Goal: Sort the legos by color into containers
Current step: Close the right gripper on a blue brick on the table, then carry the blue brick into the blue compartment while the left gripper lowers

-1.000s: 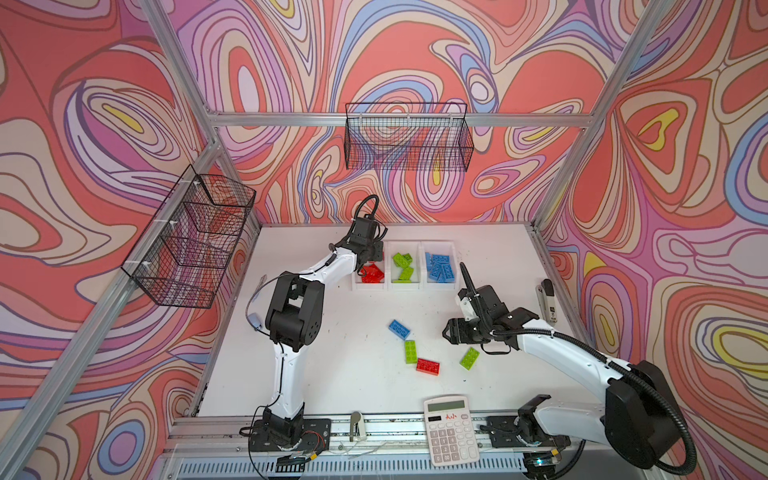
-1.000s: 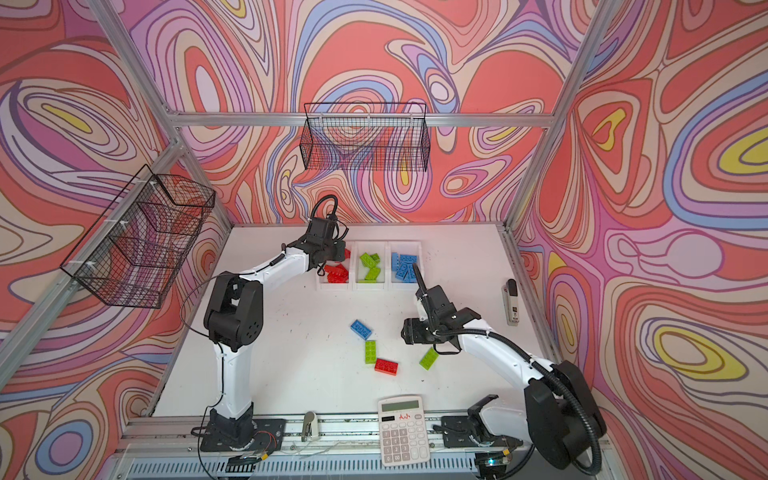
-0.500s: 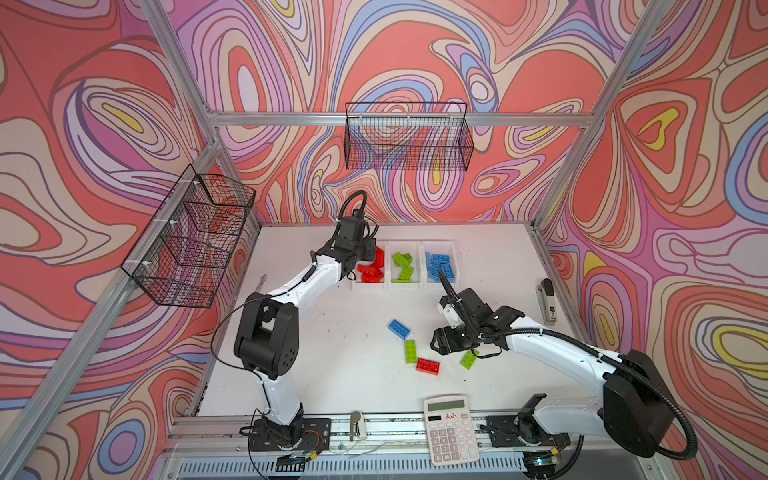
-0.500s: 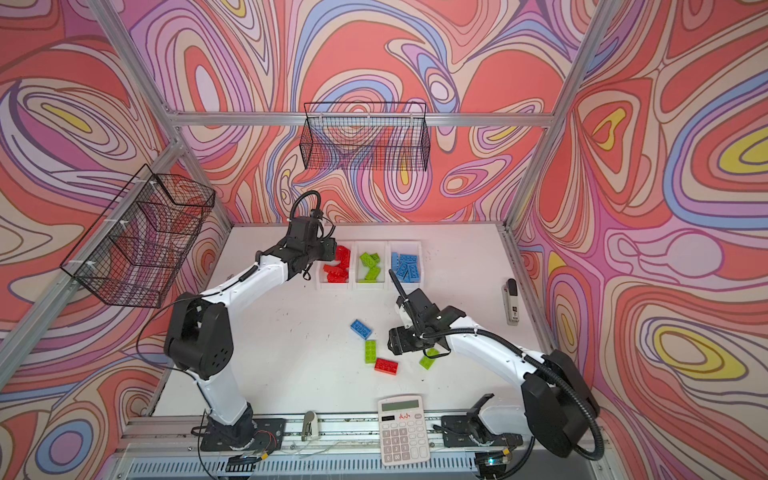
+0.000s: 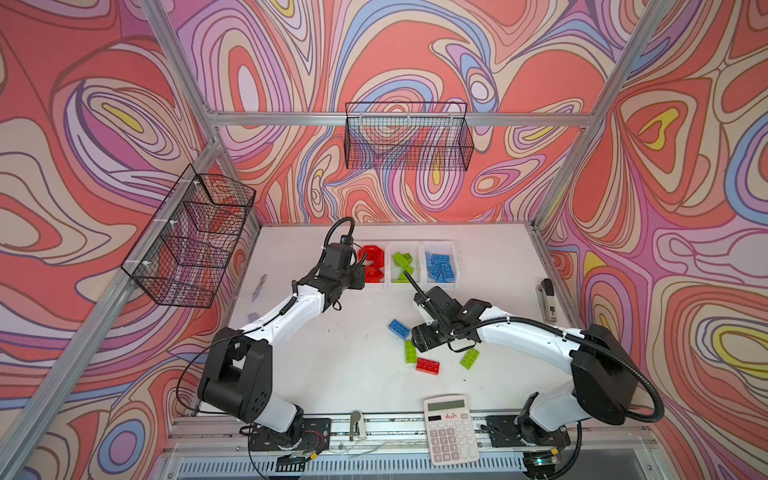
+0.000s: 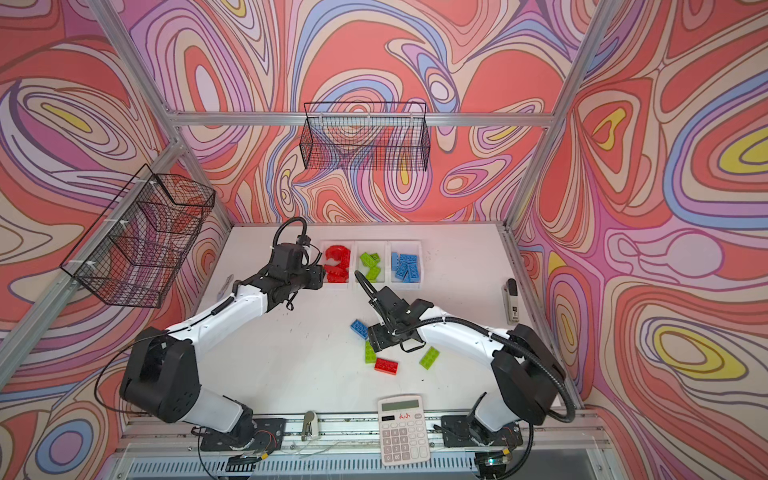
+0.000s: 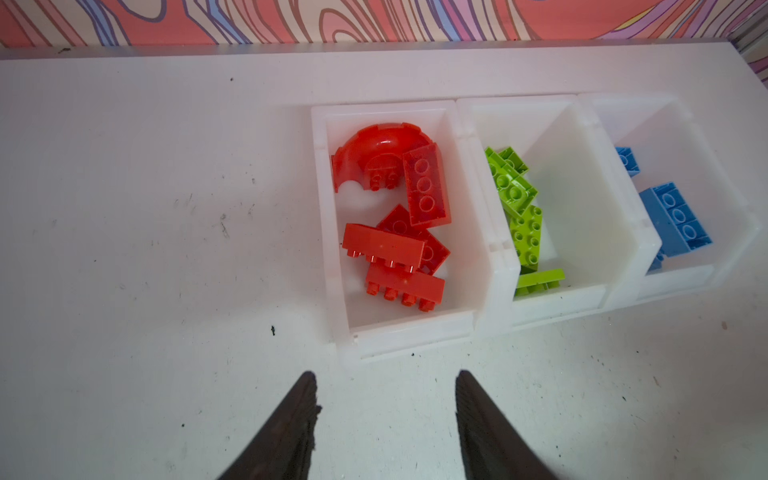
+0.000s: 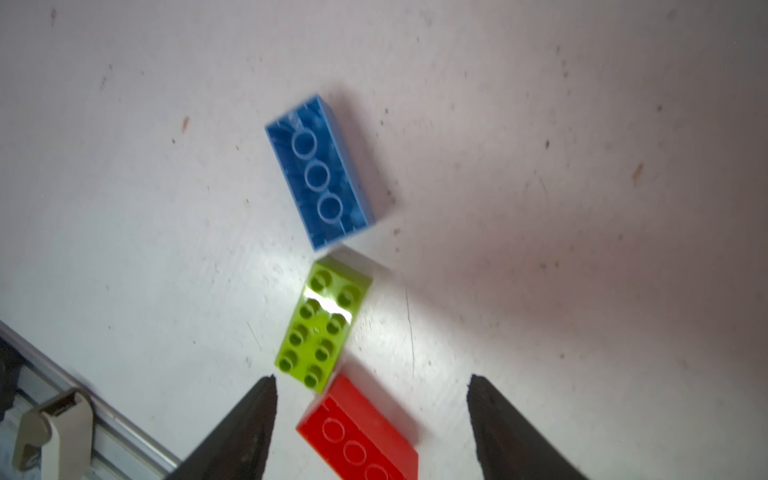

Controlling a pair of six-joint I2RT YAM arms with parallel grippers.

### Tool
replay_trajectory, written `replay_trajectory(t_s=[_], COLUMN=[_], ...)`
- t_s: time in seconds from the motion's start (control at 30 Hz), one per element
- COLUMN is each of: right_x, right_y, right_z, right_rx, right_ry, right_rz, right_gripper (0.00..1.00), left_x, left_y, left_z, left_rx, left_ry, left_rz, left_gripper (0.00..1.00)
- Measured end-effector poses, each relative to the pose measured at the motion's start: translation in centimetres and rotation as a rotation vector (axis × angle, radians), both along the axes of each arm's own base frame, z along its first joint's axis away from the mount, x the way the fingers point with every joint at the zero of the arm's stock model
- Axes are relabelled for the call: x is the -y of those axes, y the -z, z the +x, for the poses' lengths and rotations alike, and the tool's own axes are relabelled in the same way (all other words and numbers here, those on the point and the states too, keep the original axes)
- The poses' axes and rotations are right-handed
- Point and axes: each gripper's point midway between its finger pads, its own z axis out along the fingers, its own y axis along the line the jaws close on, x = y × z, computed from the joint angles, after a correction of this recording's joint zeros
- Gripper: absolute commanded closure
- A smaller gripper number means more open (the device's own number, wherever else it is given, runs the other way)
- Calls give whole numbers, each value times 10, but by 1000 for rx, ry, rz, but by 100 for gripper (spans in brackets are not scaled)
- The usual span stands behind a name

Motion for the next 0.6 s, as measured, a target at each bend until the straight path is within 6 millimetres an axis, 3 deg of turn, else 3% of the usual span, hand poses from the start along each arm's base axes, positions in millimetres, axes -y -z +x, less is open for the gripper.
replay_trajectory(t_s=[0.2,0.33,0.47,0.6], right_x=[-39,-52,-57,-59], right_y=[16,36,52,55], right_z=[37,48,54,59], right_rx=[48,47,42,56], right_ry=[-52,-103,-134,-146], right_rz=[-16,-49,-84,-102], right_gripper=[24,28,42,57], left_x=[-13,-26,-37,-38], left_y=[-9,-10,-8,-5], left_z=[-27,-46,-63,-67], left_rx=[12,10,4,-12], left_ry=[-41,-74,-106,-114], left_rz=[-39,-35,-32,-37], left_gripper=[45,45,45,48])
